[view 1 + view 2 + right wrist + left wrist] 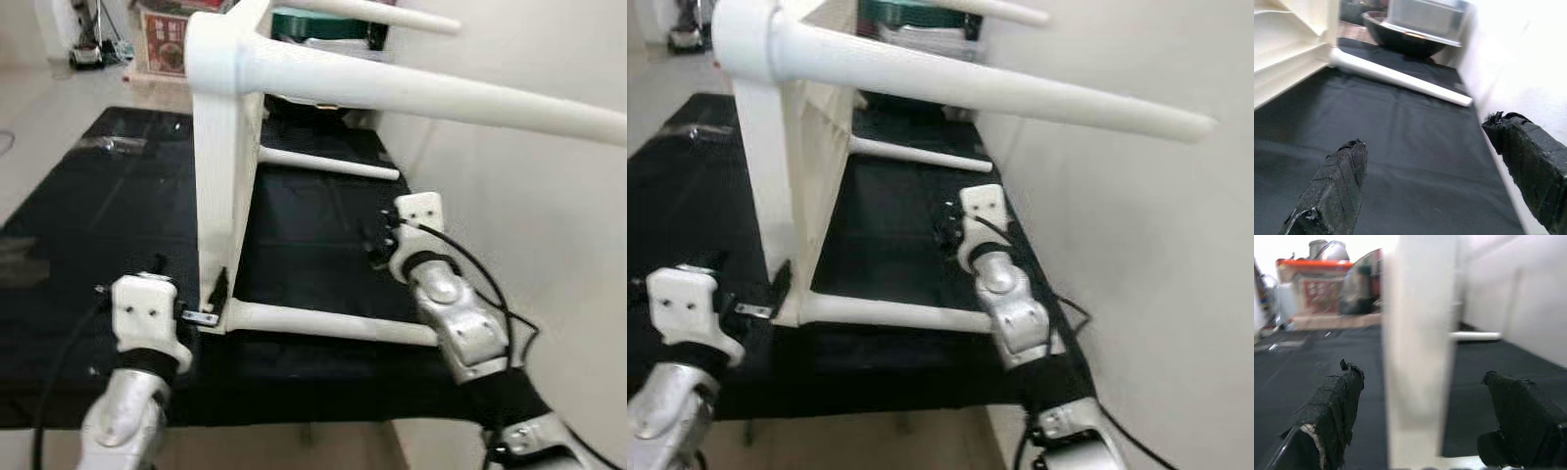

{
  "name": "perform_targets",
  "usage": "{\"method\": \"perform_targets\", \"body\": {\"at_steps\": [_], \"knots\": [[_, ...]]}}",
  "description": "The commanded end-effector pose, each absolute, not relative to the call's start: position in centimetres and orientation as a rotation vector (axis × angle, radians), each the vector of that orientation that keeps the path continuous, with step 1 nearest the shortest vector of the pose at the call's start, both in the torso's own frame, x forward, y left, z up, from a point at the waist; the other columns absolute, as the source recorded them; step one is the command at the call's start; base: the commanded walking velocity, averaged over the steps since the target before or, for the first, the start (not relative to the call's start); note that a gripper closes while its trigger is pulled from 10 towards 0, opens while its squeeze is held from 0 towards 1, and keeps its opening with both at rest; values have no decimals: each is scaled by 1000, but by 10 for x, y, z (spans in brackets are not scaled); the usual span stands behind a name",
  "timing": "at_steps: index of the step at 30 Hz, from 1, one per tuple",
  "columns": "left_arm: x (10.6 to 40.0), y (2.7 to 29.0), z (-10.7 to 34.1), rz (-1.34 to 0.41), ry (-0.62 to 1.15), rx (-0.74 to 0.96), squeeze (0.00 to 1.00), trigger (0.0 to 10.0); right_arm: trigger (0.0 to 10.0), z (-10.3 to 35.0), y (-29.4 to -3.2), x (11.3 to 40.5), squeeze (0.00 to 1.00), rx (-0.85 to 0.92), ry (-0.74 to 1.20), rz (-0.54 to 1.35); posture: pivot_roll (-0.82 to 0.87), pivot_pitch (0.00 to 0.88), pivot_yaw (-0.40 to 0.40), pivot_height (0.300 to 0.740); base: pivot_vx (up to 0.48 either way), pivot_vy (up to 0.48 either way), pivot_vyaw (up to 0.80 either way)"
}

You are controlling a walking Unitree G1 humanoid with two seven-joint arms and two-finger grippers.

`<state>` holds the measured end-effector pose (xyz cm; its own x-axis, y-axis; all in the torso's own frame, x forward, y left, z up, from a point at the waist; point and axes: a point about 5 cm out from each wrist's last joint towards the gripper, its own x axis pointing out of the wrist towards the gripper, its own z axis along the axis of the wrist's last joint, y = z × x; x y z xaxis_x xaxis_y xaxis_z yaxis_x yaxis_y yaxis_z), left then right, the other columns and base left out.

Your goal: Building children table

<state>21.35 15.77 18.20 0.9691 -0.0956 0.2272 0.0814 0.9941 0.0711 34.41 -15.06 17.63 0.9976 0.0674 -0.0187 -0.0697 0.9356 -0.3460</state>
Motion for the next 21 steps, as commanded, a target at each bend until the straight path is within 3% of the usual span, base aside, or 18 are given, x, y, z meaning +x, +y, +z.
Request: {"method": "perform_targets", "body": {"at_steps": [1, 10, 14, 21], "knots": [[211, 153, 185, -108, -249, 64, 0, 10000, 10000, 177, -155, 343, 0, -364, -7, 55, 112, 0, -144, 740, 0, 0, 0], [201, 125, 182, -284, -234, 62, 0, 10000, 10000, 179, -158, 342, 0, -376, -29, 53, 110, 0, -142, 740, 0, 0, 0], [214, 124, 176, -357, -179, 50, 0, 10000, 10000, 195, -166, 345, 0, -361, -104, -17, 103, 0, -136, 740, 0, 0, 0], [238, 127, 176, -419, -133, 40, 0, 10000, 10000, 229, -182, 345, 0, -494, -308, -171, 86, 0, -122, 740, 0, 0, 0]]}}
